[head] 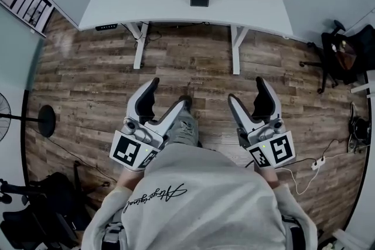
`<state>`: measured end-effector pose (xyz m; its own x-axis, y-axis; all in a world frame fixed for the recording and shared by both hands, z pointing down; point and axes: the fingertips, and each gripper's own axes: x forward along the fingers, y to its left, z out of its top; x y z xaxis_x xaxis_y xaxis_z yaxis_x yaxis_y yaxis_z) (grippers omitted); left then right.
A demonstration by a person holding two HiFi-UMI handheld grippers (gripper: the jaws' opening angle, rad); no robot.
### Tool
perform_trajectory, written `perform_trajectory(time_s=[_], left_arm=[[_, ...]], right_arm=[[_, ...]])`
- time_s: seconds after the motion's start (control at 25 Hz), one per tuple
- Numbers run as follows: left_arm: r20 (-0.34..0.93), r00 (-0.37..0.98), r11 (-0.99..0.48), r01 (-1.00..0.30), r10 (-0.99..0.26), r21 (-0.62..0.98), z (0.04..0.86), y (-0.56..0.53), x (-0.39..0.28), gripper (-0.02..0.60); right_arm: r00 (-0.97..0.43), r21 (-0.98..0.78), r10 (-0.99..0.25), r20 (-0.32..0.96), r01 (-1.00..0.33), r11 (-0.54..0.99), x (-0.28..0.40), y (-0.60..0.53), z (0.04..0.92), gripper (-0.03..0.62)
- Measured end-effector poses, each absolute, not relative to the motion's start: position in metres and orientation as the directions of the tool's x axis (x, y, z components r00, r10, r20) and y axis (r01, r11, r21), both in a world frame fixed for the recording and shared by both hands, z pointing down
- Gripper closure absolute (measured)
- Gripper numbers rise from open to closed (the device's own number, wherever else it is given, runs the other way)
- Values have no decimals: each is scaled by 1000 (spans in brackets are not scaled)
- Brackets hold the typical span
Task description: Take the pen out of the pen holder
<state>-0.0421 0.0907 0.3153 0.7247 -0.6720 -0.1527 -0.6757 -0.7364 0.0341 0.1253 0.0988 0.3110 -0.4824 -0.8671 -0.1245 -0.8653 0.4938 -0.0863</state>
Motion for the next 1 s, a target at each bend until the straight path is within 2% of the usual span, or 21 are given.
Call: perform_trajectory(time_s=[1.0], left_arm=[[-167, 743, -756, -654, -648, 25, 314, -72, -41, 287]], right_arm=[[-459, -77, -878, -137, -879, 472, 123, -58, 309, 255]])
